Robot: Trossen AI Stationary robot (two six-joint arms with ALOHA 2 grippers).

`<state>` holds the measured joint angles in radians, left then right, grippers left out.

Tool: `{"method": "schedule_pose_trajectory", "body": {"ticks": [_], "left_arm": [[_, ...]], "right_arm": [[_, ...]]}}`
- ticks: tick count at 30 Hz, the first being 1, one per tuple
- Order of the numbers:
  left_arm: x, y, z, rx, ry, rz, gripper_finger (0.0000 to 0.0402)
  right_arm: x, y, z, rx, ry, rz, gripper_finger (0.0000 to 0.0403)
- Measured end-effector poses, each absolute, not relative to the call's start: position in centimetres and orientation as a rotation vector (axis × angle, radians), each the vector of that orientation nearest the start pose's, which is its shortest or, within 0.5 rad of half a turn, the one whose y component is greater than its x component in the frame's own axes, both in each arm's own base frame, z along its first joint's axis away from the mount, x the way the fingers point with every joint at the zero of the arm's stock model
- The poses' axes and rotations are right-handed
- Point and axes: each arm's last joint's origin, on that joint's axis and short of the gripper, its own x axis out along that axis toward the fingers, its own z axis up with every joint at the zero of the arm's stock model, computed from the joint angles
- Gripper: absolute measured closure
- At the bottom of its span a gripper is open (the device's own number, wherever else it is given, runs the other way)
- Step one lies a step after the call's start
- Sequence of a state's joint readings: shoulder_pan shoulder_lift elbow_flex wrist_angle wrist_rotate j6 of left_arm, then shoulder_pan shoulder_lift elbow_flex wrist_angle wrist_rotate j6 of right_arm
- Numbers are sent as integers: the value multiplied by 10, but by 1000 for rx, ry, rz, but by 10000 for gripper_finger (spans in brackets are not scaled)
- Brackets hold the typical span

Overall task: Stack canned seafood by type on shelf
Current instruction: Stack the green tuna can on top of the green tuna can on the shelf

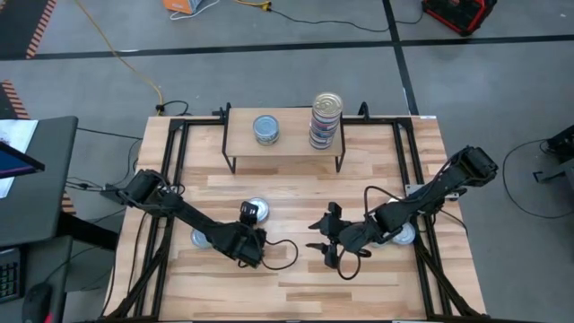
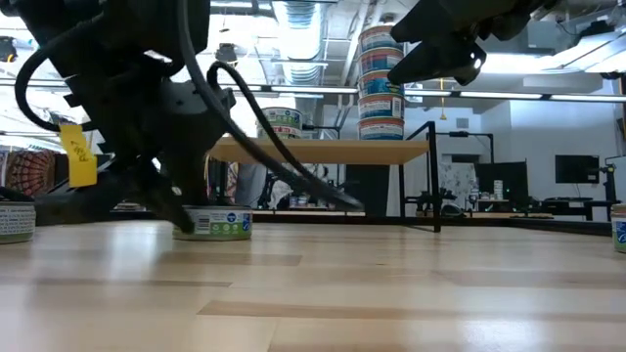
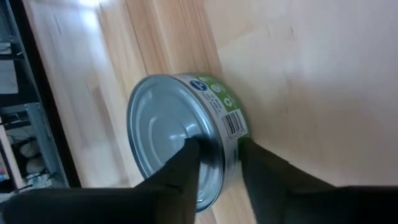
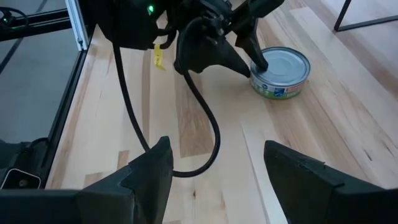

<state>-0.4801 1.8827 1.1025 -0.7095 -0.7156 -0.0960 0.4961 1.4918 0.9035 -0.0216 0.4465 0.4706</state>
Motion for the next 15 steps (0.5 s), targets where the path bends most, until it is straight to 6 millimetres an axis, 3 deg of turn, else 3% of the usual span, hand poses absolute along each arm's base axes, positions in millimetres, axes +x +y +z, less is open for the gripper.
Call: {"method": "schedule_pose_trajectory", "body": {"ticks": [7, 15], "left_arm": [[296, -133, 135, 687, 1221, 244, 390], [294, -137, 134, 638, 1213, 255, 400]], "right_arm": [[281, 138, 227, 182, 538, -80, 126], [281, 138, 227, 182, 538, -80, 126]]}}
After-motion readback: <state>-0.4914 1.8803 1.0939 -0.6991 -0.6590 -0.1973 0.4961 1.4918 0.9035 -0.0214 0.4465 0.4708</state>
